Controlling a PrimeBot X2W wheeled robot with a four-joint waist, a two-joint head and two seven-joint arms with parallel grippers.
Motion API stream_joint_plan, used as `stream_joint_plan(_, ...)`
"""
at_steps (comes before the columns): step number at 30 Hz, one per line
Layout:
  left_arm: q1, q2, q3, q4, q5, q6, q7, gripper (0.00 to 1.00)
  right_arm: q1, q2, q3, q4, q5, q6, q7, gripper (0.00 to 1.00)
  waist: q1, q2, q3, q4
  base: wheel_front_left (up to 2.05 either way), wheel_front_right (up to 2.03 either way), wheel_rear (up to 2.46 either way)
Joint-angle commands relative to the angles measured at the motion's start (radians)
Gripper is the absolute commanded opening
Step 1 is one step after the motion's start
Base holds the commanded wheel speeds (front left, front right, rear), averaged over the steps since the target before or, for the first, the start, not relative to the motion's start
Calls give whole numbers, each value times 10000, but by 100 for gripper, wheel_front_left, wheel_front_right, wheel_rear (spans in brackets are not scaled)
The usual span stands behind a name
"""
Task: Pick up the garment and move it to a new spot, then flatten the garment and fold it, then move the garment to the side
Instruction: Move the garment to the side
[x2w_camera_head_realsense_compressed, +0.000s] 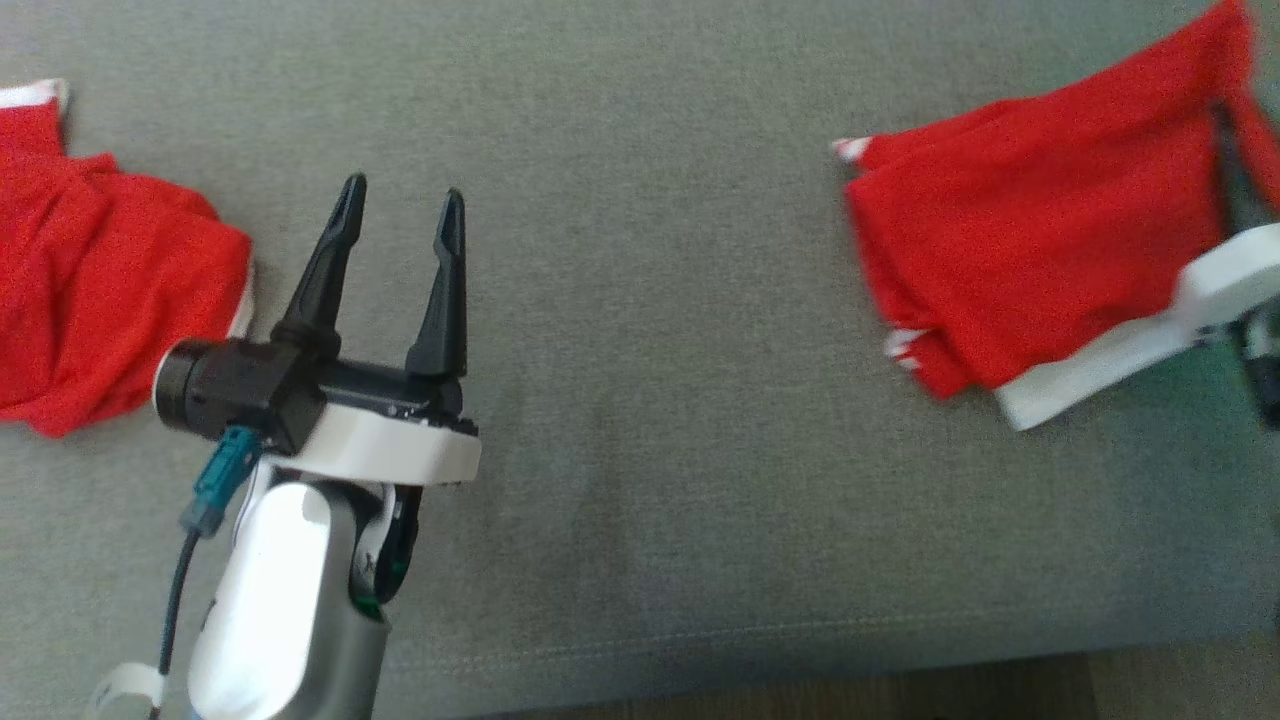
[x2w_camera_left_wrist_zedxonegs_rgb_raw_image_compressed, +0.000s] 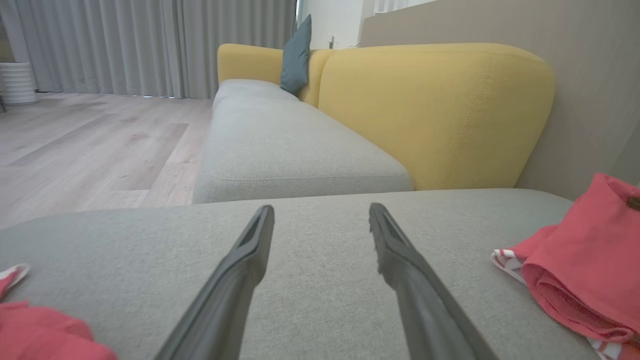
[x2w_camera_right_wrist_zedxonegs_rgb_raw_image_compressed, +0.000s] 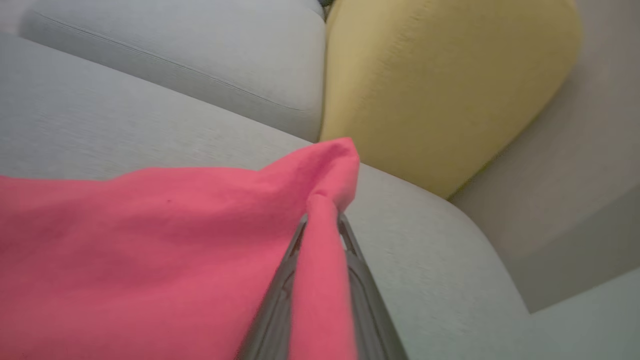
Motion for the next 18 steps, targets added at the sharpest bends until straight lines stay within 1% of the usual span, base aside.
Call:
stream_joint_plan(1, -342, 72, 321, -363, 70, -26, -51, 100, -295, -401, -27, -292, 118, 65, 99, 0, -1, 0, 226, -197, 0, 0, 0)
stream_joint_plan(2, -400, 72, 317, -366, 78, -41, -51, 100, -370, -611, -113, -332, 80, 65, 119, 0, -1, 0, 269, -230, 0, 0, 0)
stream_joint_plan(3, -444, 72, 302, -365, 81, -59, -51, 100, -376, -545, 77, -357, 279, 65, 177, 0, -1, 0, 287, -247, 0, 0, 0)
stream_joint_plan(5, -466, 72, 279, -384, 79, -70, -51, 100, -485, -581, 109, -516, 309, 65, 321, 0, -1, 0, 337, -306, 0, 0, 0)
stream_joint_plan(9, -413, 72, 173, -377, 33, -41, -51, 100, -603, -408, -414, -824, 234, 65, 348, 0, -1, 0, 342, -316, 0, 0, 0)
stream_joint_plan(18, -295, 72, 197, -316, -15, -21, -51, 100, -375, -318, -791, -1141, 96, 65, 297, 0, -1, 0, 166, -215, 0, 0, 0)
